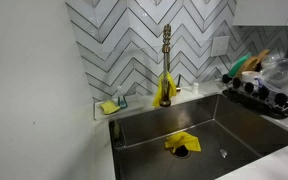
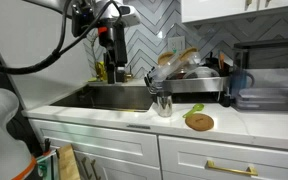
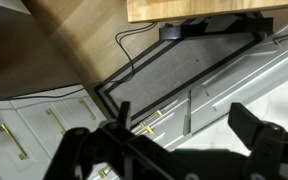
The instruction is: Put the wooden coaster on top of the silver cup.
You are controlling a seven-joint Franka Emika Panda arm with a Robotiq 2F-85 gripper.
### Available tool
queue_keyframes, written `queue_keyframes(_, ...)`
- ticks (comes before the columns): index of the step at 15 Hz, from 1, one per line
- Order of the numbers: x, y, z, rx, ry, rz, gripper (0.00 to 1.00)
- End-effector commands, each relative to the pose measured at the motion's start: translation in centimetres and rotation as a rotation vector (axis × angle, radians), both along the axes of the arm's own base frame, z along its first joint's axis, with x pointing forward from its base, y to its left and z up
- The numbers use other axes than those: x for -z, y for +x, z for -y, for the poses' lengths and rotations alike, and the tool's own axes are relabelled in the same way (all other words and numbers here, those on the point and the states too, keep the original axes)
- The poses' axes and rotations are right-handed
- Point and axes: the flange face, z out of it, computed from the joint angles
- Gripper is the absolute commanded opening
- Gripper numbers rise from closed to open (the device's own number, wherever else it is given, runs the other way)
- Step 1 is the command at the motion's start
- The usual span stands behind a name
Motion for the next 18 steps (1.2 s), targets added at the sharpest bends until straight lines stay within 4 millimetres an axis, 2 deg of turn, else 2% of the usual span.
queue_keyframes(1,0.0,0.0,0.0,0.000,0.000,-0.001,1.00)
queue_keyframes(4,0.0,0.0,0.0,0.000,0.000,-0.001,1.00)
queue_keyframes(9,0.6,-1.0,6.8,0.126,0.046,0.026,1.00)
queue_keyframes(13,0.7,-2.9,13.3,0.193,0.109,0.155,1.00)
queue_keyframes(14,0.4,-2.2,11.0,0.181,0.093,0.111,1.00)
queue_keyframes(15,0.4,-2.5,12.0,0.190,0.101,0.122,1.00)
queue_keyframes(16,0.4,-2.6,12.1,0.192,0.102,0.123,1.00)
queue_keyframes(18,0.3,-2.2,11.4,0.177,0.093,0.121,1.00)
